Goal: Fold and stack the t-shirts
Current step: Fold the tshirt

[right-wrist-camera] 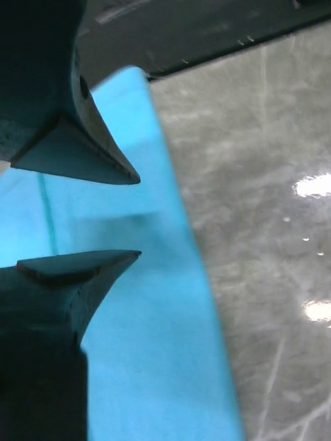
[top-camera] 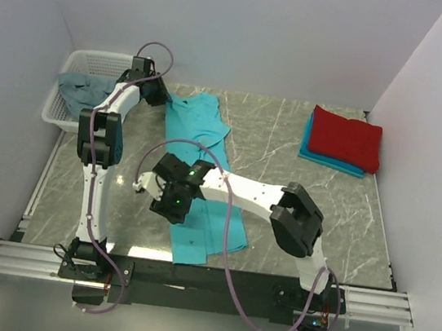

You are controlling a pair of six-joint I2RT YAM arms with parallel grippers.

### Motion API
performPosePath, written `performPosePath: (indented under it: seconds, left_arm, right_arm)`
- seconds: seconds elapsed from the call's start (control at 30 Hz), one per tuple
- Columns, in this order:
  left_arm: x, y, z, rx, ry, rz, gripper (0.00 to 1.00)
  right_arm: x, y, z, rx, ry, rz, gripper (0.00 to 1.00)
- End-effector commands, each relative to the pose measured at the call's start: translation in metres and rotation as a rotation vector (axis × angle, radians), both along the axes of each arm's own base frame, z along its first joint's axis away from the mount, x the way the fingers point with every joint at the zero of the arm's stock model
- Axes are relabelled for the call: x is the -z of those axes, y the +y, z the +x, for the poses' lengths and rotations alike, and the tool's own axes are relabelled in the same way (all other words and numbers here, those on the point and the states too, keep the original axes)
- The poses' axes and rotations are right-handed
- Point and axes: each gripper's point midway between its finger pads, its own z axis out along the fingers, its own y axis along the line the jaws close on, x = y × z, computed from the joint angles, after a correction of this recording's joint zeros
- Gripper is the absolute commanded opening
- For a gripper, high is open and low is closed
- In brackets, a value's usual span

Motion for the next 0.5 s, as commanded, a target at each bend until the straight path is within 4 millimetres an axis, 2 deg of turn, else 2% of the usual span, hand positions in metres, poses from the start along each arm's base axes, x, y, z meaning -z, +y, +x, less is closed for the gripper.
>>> performPosePath:
  seconds: [0.0, 0.07, 0.1, 0.13, 0.17, 0.2, 0.23, 0.27, 0.3, 0.33, 0.37, 0.4, 0.43, 0.47]
  left_arm:
    - [-0.073, 0.005, 0.010, 0.062, -0.178, 0.059, 0.43]
    - [-0.100, 0.017, 0.012, 0.037, -0.252, 0.135, 0.54]
    - [-0.103, 0.019, 0.006, 0.035, -0.260, 0.149, 0.61]
    - [-0.138, 0.021, 0.002, 0.027, -0.328, 0.161, 0.62]
    - [-0.157, 0.025, 0.003, 0.014, -0.381, 0.178, 0.63]
    - [-0.182, 0.026, -0.006, 0.010, -0.423, 0.186, 0.64]
    - [-0.197, 0.026, -0.011, 0.012, -0.455, 0.188, 0.64]
    - [-0.214, 0.026, -0.015, 0.010, -0.499, 0.195, 0.65]
    - [-0.217, 0.025, -0.022, 0.015, -0.502, 0.192, 0.65]
    - [-0.248, 0.026, -0.037, 0.009, -0.559, 0.190, 0.67]
    - [-0.265, 0.025, -0.044, 0.006, -0.608, 0.178, 0.70]
    - [-0.250, 0.024, -0.056, 0.016, -0.584, 0.153, 0.83]
    - [-0.278, 0.026, -0.076, 0.006, -0.640, 0.124, 0.91]
    - [-0.281, 0.034, -0.086, -0.024, -0.641, 0.055, 0.96]
  right_arm:
    - [-0.069, -0.024, 0.034, 0.066, -0.013, 0.129, 0.56]
    - [-0.094, -0.042, 0.058, 0.105, -0.032, 0.193, 0.61]
    - [-0.099, -0.064, 0.088, 0.179, -0.048, 0.204, 0.67]
    - [-0.105, -0.073, 0.102, 0.211, -0.070, 0.222, 0.70]
    - [-0.112, -0.081, 0.114, 0.242, -0.081, 0.243, 0.70]
    - [-0.116, -0.091, 0.130, 0.284, -0.091, 0.262, 0.72]
    - [-0.123, -0.107, 0.161, 0.359, -0.127, 0.299, 0.72]
    - [-0.127, -0.113, 0.175, 0.418, -0.130, 0.329, 0.73]
    - [-0.130, -0.120, 0.190, 0.465, -0.145, 0.353, 0.74]
    - [-0.140, -0.131, 0.222, 0.580, -0.170, 0.431, 0.77]
    - [-0.143, -0.136, 0.237, 0.629, -0.169, 0.481, 0.84]
    - [-0.143, -0.134, 0.243, 0.651, -0.122, 0.542, 0.85]
    - [-0.133, -0.132, 0.261, 0.759, -0.048, 0.598, 0.86]
    - [-0.121, -0.142, 0.274, 0.814, 0.014, 0.603, 0.86]
